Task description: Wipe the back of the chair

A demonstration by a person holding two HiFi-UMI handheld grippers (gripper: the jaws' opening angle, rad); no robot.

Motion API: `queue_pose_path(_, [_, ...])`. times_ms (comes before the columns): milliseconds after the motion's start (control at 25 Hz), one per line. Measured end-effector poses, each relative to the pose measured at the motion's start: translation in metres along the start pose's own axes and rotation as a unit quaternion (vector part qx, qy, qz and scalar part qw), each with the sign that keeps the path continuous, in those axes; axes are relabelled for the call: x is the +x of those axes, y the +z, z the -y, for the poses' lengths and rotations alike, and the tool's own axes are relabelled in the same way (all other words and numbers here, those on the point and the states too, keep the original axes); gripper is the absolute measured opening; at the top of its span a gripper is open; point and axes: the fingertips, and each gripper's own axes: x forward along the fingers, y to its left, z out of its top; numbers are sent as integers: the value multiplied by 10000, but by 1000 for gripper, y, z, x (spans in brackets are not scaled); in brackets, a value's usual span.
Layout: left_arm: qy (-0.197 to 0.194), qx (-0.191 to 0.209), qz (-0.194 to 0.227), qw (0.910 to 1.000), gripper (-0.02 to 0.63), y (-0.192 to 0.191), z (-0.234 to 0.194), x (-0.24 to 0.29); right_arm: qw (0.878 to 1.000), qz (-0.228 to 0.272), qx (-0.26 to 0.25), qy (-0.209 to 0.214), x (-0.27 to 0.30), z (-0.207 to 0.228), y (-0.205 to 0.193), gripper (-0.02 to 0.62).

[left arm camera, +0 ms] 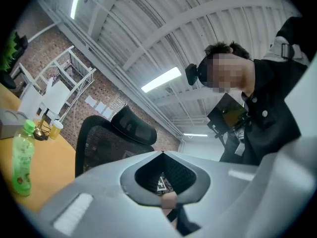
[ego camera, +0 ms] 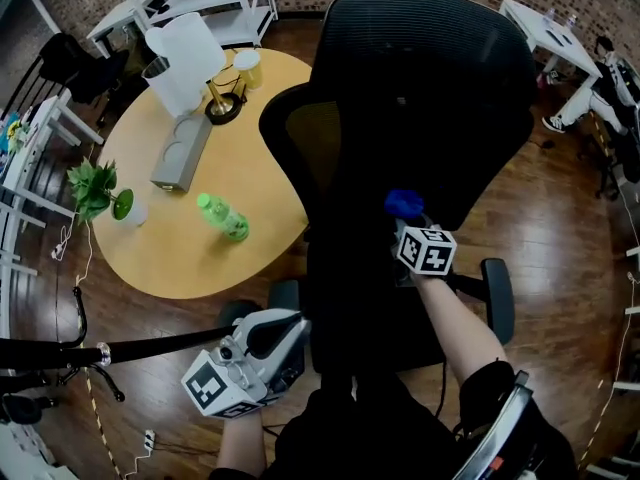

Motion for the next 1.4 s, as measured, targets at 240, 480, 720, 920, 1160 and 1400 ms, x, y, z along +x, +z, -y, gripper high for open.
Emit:
queue_pose_path(240, [324,118,149,9993,-2,9,6,-24,9950,-433,-233,865,29,-80,-33,54])
queue_pose_path(480, [674,203,198,9973,-2,11,9,-35,9739,-899,-676,1974,43,-154,-57,53])
queue_pose_path(720, [736,268,168,9968,-2,7,10,-22,9356,-1120,-1123,3153,28,-199,-71,52])
queue_pose_path(920, [587,305,45,9978,-2,-2,12,-1,9567,-1384,-1155,2287,40,-138,-79,54])
queue_pose_path(1160, [332,194,-90,9992,-2,-18,11,40,9780,-1274,-869,1406,35,-40,-63,53])
queue_pose_path(1400, [-246,3,-313,9992,-2,-41,19,89,9919,-1008,-524,565,2,61,-45,53])
